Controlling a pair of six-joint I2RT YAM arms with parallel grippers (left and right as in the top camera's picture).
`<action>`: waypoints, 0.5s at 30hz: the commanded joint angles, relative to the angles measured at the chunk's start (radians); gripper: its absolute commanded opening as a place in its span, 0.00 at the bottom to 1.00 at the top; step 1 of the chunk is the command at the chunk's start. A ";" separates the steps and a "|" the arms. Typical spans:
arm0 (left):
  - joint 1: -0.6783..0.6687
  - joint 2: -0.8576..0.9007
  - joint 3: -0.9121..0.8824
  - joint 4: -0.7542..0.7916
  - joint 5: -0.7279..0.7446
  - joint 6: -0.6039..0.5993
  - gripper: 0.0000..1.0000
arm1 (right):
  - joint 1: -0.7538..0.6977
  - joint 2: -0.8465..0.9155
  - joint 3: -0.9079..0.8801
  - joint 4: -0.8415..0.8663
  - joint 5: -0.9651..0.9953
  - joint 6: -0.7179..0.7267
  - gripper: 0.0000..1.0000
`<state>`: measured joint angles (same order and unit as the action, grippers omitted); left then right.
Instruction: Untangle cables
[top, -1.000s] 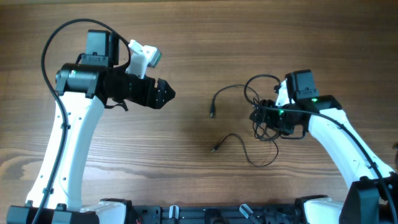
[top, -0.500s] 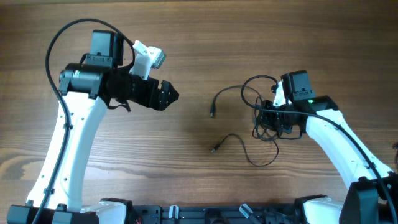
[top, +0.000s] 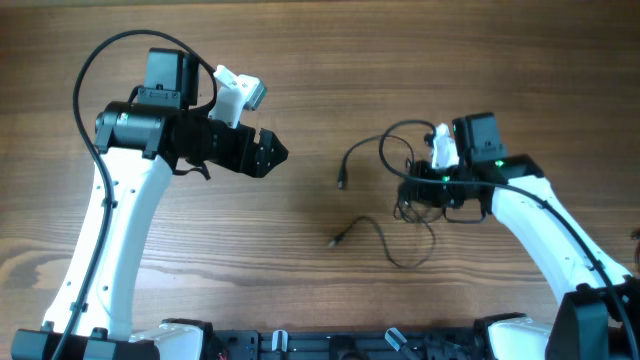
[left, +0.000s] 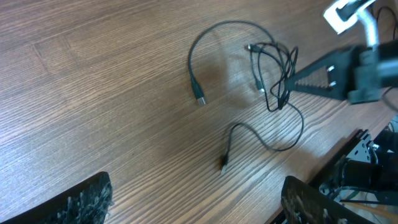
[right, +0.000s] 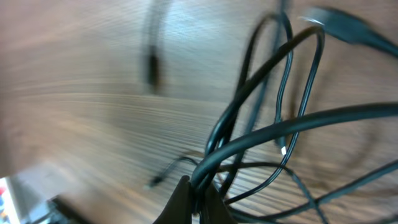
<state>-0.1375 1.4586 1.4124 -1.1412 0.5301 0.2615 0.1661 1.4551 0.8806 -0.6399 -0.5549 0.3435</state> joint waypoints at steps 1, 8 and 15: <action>-0.003 -0.003 -0.008 -0.001 0.023 0.019 0.89 | 0.005 -0.058 0.154 0.006 -0.211 -0.052 0.04; -0.003 -0.003 -0.008 0.000 0.023 0.019 0.89 | 0.005 -0.115 0.383 0.111 -0.584 -0.019 0.05; -0.003 -0.003 -0.008 -0.001 0.056 0.019 0.82 | 0.005 -0.117 0.434 0.222 -0.595 0.025 0.05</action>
<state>-0.1375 1.4586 1.4124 -1.1423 0.5316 0.2619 0.1680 1.3426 1.3041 -0.3981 -1.1137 0.3508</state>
